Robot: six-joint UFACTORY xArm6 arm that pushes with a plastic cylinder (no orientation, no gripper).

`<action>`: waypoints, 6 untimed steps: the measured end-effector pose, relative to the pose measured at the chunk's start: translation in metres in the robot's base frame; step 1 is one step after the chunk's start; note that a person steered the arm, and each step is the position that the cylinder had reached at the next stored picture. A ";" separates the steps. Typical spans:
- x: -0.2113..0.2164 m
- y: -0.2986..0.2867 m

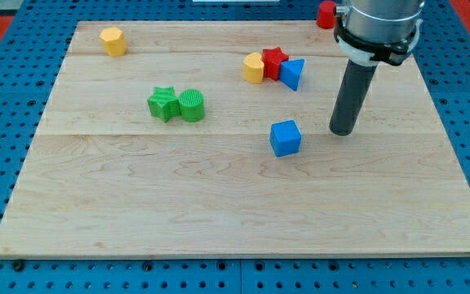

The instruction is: Slide the blue cube to the left side of the board

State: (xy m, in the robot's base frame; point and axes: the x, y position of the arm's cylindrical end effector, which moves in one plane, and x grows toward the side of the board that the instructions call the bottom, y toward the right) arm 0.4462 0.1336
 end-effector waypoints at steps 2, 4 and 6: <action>0.027 -0.113; 0.043 -0.105; 0.041 -0.107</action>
State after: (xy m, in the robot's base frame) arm 0.4872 0.0269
